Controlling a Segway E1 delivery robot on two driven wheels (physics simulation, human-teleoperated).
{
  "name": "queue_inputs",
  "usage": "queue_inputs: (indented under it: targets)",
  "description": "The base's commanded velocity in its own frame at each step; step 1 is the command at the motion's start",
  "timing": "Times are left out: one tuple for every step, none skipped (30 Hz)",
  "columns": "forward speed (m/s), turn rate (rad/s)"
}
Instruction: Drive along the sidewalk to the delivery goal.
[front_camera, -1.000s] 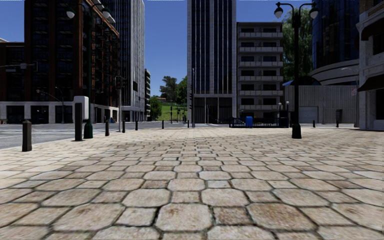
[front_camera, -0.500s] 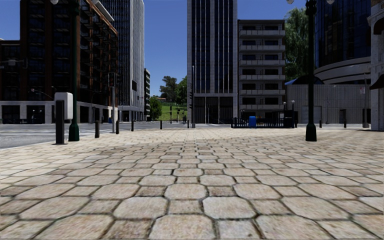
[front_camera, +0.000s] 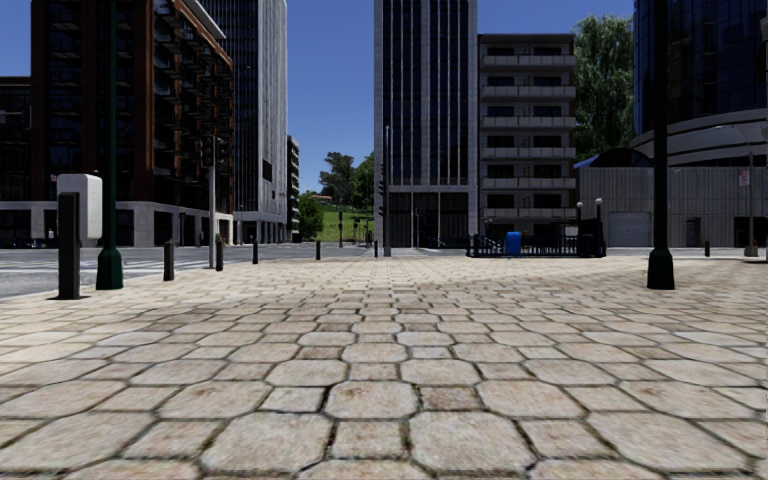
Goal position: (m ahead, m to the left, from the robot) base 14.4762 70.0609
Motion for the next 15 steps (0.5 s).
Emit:
queue_inputs:
  targets:
    - [2.00,0.00]
    - [2.00,0.00]
    - [2.00,0.00]
    - [2.00,0.00]
    - [2.00,0.00]
    - [2.00,0.00]
    - [2.00,0.00]
    - [2.00,0.00]
    - [2.00,0.00]
    - [2.00,0.00]
    - [2.00,0.00]
    - [2.00,0.00]
    - [2.00,0.00]
    - [2.00,0.00]
    - [2.00,0.00]
